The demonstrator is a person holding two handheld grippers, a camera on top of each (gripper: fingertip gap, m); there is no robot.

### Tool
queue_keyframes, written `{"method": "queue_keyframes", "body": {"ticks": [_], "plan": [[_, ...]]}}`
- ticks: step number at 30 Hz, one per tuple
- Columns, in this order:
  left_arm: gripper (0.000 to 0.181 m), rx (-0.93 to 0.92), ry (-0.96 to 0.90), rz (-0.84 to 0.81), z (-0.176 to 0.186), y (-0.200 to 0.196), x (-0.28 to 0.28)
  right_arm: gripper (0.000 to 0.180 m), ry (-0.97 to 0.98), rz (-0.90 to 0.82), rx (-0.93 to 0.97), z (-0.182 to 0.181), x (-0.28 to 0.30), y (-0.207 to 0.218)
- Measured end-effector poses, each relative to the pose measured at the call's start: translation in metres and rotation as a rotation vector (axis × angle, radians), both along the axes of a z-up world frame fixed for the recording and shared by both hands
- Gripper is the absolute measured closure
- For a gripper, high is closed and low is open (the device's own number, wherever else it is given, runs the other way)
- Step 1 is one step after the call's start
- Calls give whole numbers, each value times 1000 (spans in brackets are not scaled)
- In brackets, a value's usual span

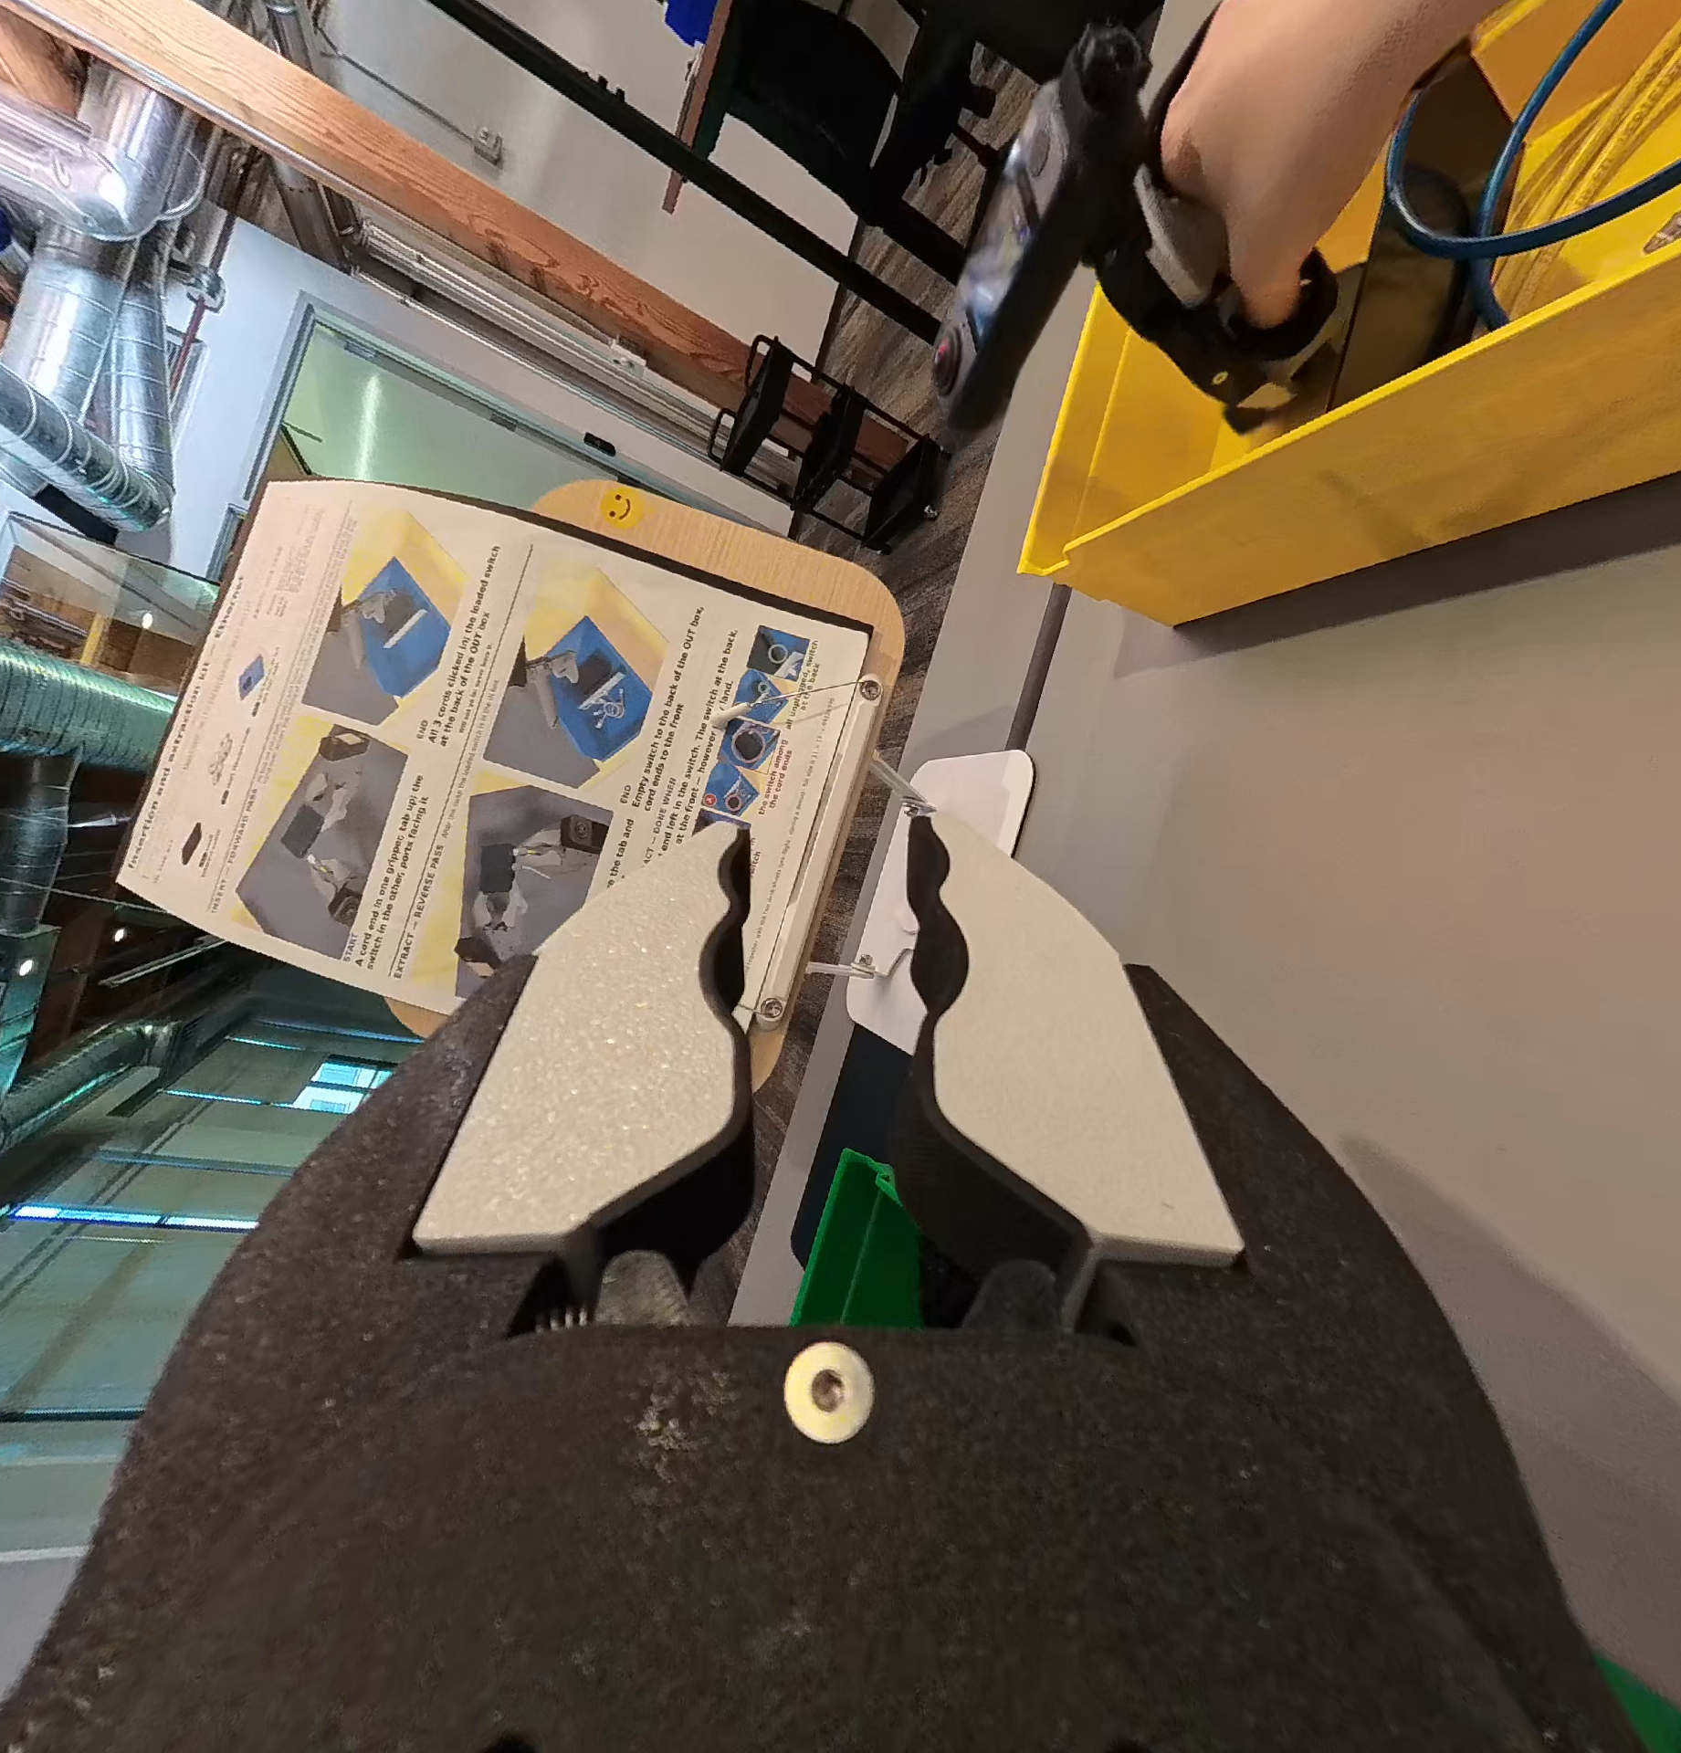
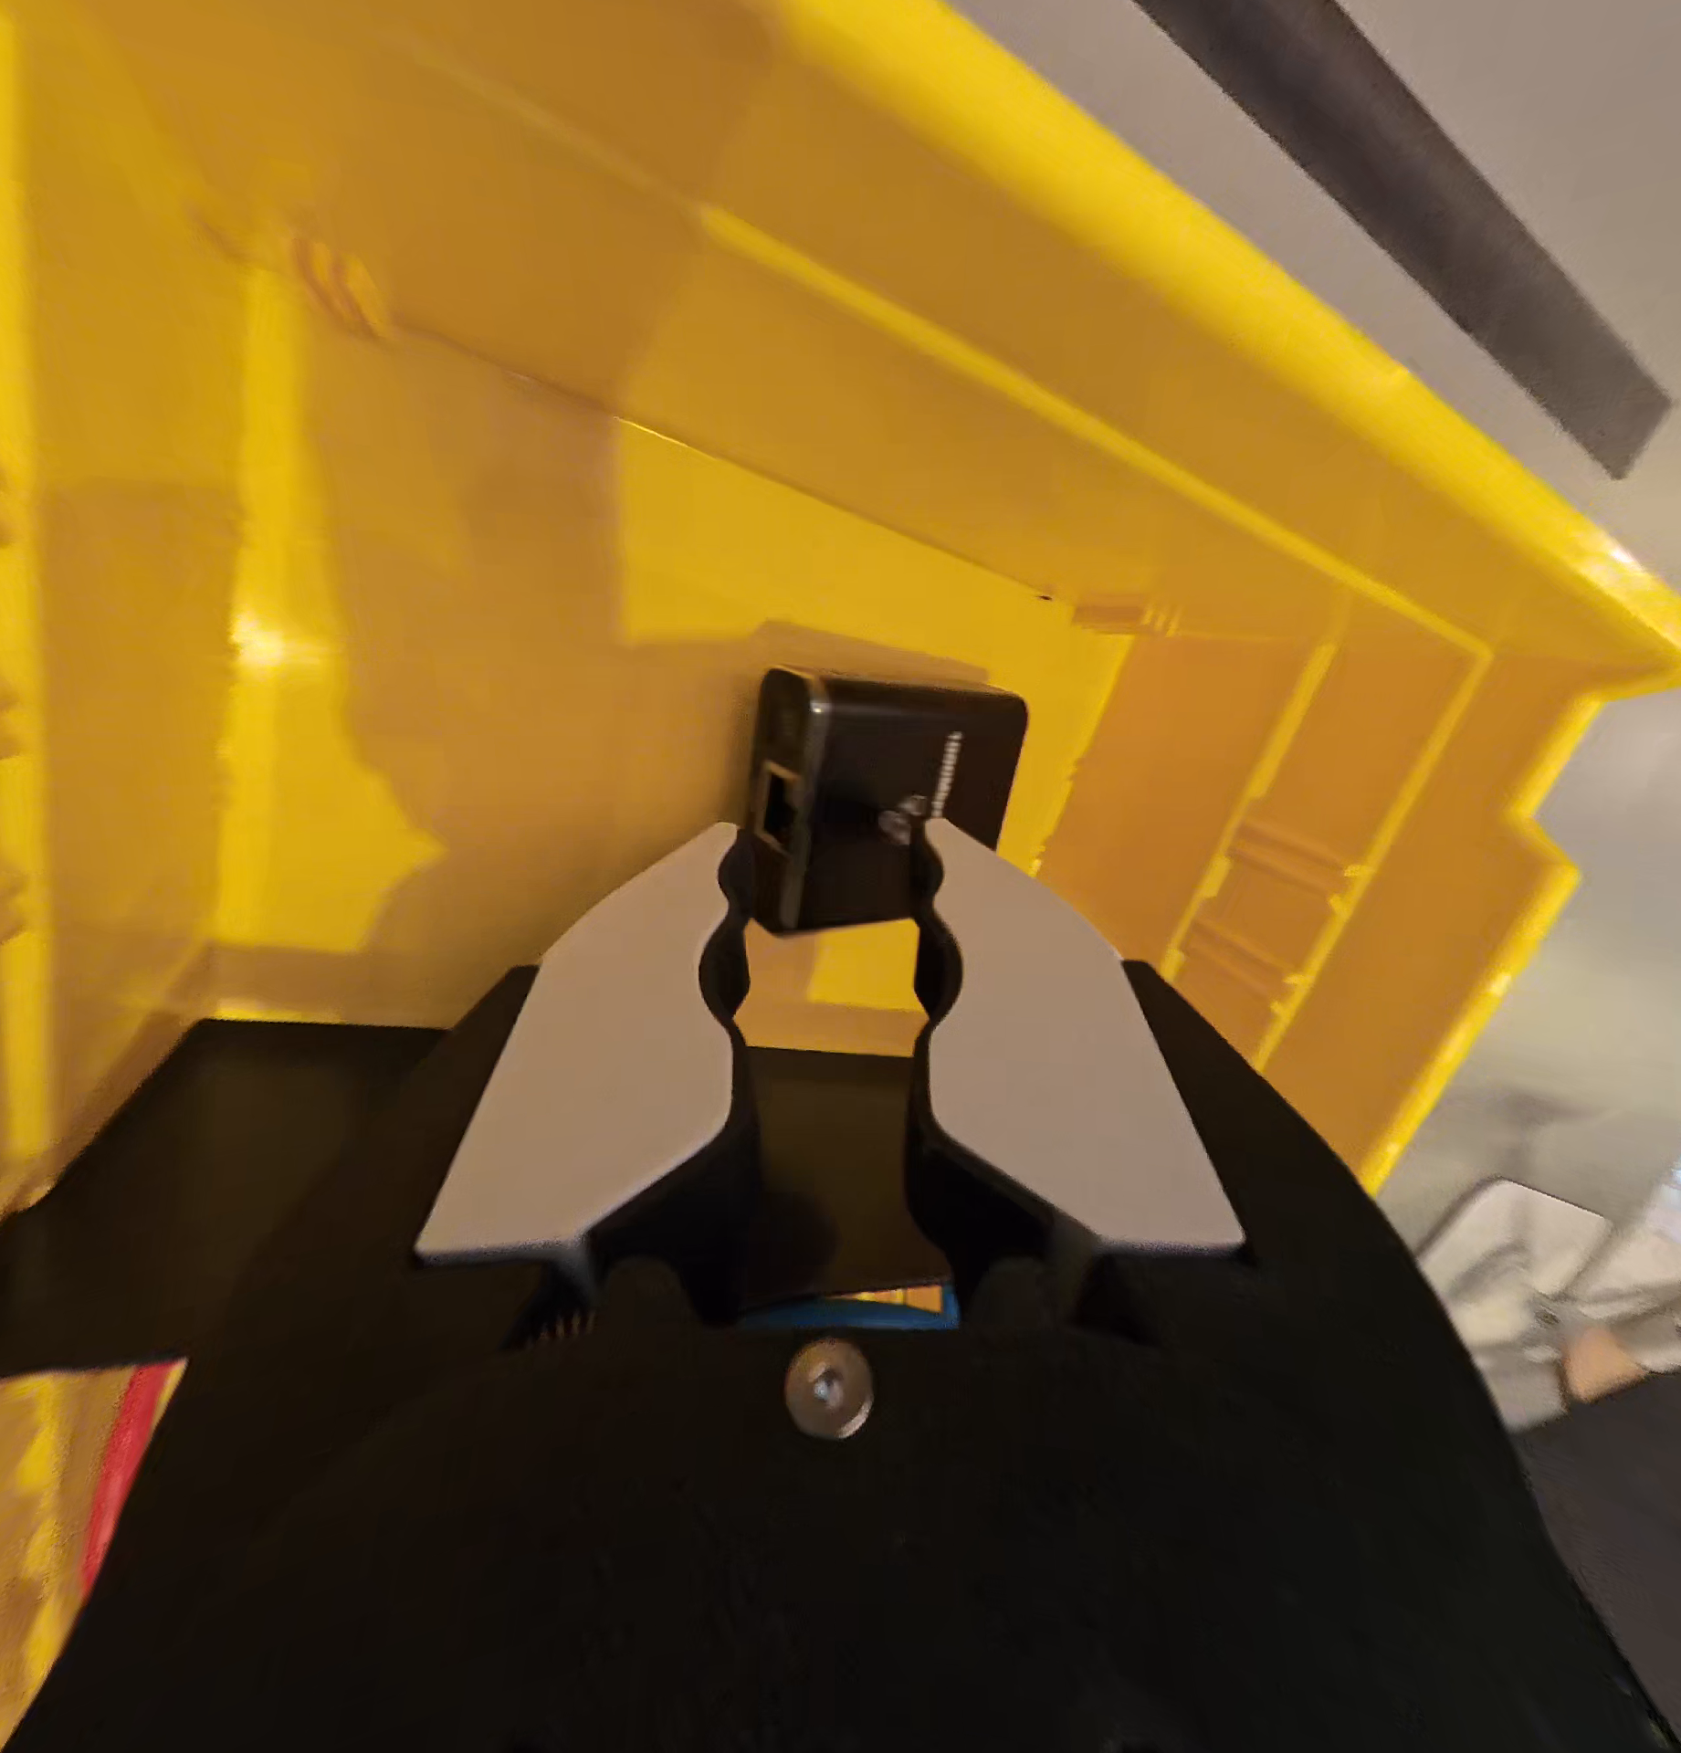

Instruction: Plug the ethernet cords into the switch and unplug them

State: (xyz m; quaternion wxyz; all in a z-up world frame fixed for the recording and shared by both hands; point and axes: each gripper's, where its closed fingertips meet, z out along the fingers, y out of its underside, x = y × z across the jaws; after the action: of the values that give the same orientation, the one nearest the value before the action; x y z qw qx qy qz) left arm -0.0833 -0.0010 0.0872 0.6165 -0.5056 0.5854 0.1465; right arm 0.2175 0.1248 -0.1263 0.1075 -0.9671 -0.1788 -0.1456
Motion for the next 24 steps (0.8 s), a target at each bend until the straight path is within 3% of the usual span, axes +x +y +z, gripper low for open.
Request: {"method": "queue_keyframes", "body": {"ticks": [5,9,12,16,21,24], "plan": [[150,1,1,11,2,1,-5,146,216,-12,24,19,-7,-6],[149,-36,-56,73,14,10,-35,147,623,-26,390,101,-6,-11],[143,-192,-131,202,13,25,-83,144,696,-137,612,150,28,-45],[137,-392,-176,444,-10,41,-157,141,321,-286,401,95,79,-95],[137,-469,-145,691,-34,52,-214,141,430,-330,287,59,92,-94],[137,-535,-127,834,-51,52,-244,155,434,-325,225,38,99,-95]]}}
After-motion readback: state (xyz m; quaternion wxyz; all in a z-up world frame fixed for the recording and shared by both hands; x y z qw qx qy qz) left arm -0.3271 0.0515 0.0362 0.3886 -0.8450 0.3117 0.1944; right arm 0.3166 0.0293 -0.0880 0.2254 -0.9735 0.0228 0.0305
